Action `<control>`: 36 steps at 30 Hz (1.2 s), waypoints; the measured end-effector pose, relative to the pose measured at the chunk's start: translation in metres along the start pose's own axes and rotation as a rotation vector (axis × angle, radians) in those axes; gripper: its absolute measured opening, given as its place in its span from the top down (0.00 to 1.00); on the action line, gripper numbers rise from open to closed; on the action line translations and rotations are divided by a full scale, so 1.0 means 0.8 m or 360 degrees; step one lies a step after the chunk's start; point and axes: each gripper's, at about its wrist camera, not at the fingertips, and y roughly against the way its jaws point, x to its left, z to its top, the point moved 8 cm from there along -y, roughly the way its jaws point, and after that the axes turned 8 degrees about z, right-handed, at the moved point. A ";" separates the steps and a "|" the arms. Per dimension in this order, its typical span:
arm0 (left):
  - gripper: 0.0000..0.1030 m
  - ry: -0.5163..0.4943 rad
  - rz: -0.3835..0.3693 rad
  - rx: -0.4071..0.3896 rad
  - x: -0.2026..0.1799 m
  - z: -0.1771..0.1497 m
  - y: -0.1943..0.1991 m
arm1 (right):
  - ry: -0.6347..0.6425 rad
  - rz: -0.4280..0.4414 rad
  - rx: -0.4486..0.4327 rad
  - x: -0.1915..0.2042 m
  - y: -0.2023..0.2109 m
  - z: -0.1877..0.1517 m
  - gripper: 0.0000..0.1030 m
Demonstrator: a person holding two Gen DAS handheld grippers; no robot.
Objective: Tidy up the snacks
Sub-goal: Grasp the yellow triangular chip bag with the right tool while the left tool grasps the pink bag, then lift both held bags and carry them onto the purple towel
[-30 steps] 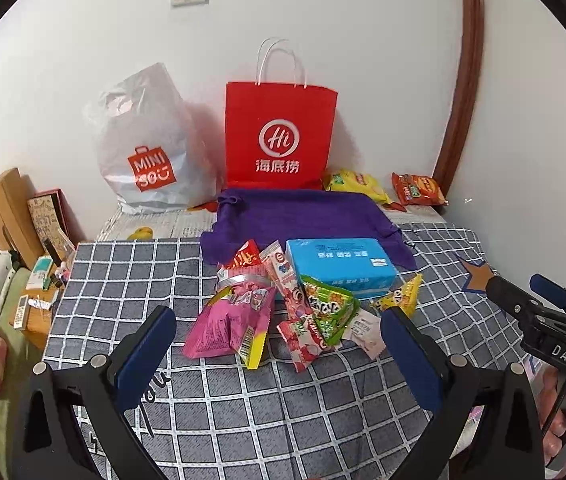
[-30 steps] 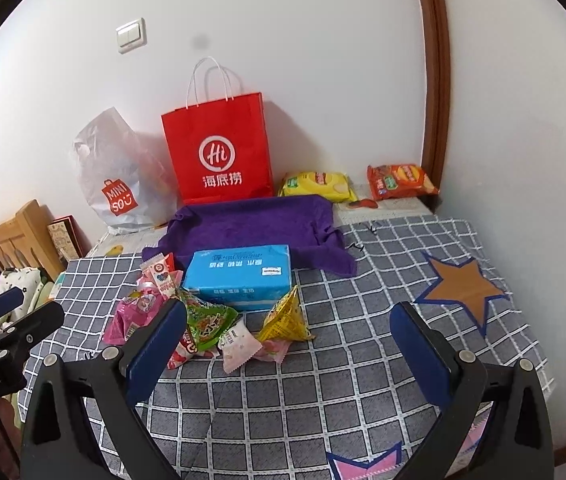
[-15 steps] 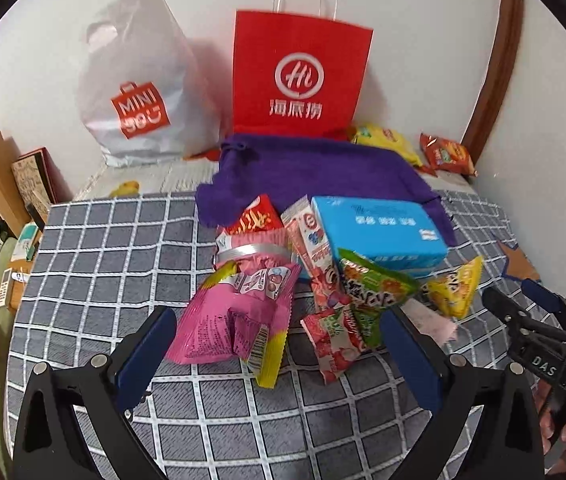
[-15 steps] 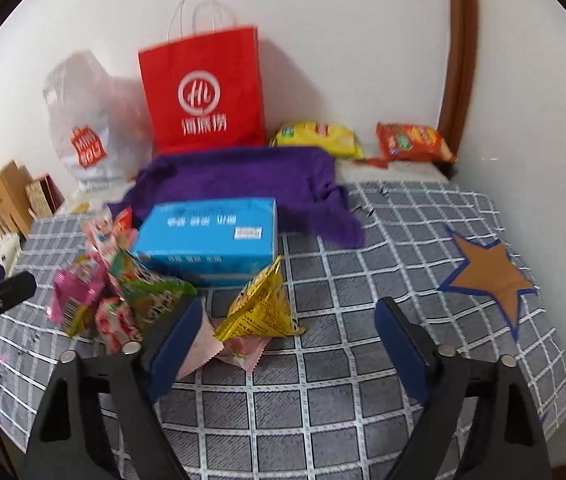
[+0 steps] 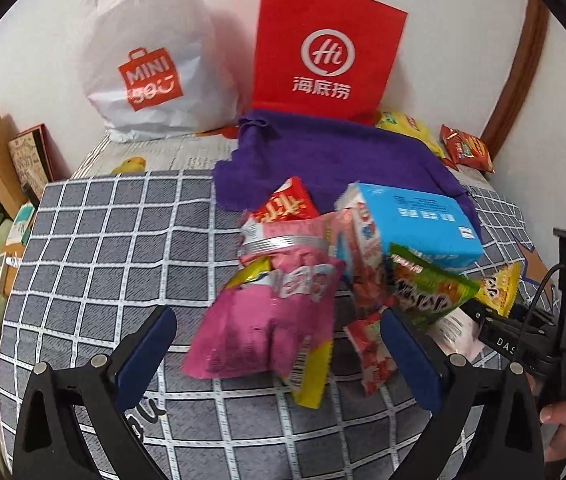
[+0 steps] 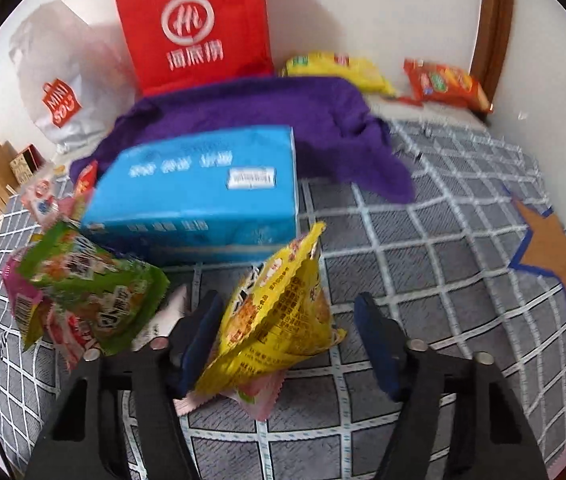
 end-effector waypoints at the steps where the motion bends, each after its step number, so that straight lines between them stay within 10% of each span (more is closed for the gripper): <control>1: 0.01 0.0005 0.0004 0.0005 0.004 -0.001 -0.002 | 0.0003 0.0004 0.0017 -0.001 -0.004 -0.002 0.53; 18: 0.03 -0.0037 -0.0002 0.0116 0.001 -0.010 -0.052 | 0.0099 -0.0063 -0.0115 -0.029 0.021 -0.027 0.57; 25: 0.44 -0.0094 -0.0054 0.0121 -0.010 -0.010 -0.058 | 0.0104 -0.0080 -0.0182 -0.034 0.031 -0.035 0.57; 36: 0.51 -0.0056 -0.0106 0.0127 0.002 -0.011 -0.021 | 0.0034 -0.0021 -0.0256 -0.037 0.072 -0.019 0.58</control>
